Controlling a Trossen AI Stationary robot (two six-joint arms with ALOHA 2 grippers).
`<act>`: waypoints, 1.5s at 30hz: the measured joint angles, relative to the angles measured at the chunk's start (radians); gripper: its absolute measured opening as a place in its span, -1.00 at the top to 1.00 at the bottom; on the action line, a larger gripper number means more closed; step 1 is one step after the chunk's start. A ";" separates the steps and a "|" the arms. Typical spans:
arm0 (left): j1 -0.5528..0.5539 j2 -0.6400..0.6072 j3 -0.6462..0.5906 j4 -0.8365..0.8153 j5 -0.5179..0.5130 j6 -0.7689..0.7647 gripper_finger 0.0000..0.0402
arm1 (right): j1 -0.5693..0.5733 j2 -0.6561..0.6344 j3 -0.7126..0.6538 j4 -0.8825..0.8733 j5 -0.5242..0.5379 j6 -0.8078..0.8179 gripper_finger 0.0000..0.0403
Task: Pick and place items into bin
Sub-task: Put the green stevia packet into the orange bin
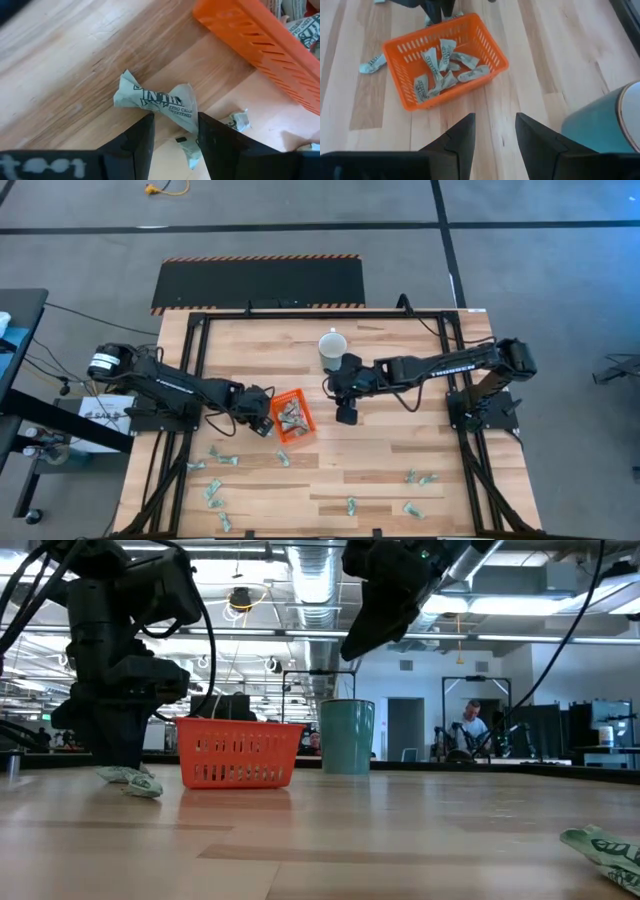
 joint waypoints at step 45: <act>-0.008 -0.007 0.045 -0.095 -0.029 -0.007 0.29 | 0.024 -0.002 -0.001 -0.014 0.000 0.009 0.35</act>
